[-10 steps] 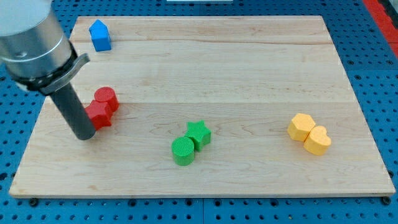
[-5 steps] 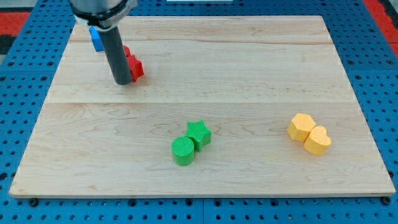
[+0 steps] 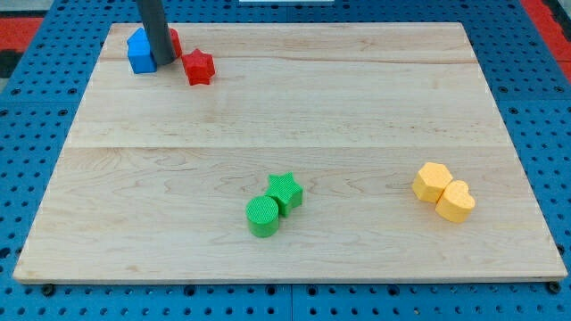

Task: Push the red blocks to the right side of the blue blocks

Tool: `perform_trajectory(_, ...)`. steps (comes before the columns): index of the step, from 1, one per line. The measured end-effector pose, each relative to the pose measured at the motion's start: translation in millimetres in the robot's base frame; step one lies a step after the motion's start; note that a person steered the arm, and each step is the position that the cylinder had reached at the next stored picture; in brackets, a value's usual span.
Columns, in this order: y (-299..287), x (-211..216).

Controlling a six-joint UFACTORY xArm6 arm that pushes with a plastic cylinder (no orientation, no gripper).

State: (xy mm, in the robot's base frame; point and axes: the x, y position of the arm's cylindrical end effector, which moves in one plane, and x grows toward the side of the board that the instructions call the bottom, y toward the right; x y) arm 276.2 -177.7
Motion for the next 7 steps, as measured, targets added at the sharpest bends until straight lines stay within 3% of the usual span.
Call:
perform_trajectory(2,13,46)
perform_trajectory(4,135,80)
perform_trajectory(5,136,53)
perform_trajectory(7,20,22)
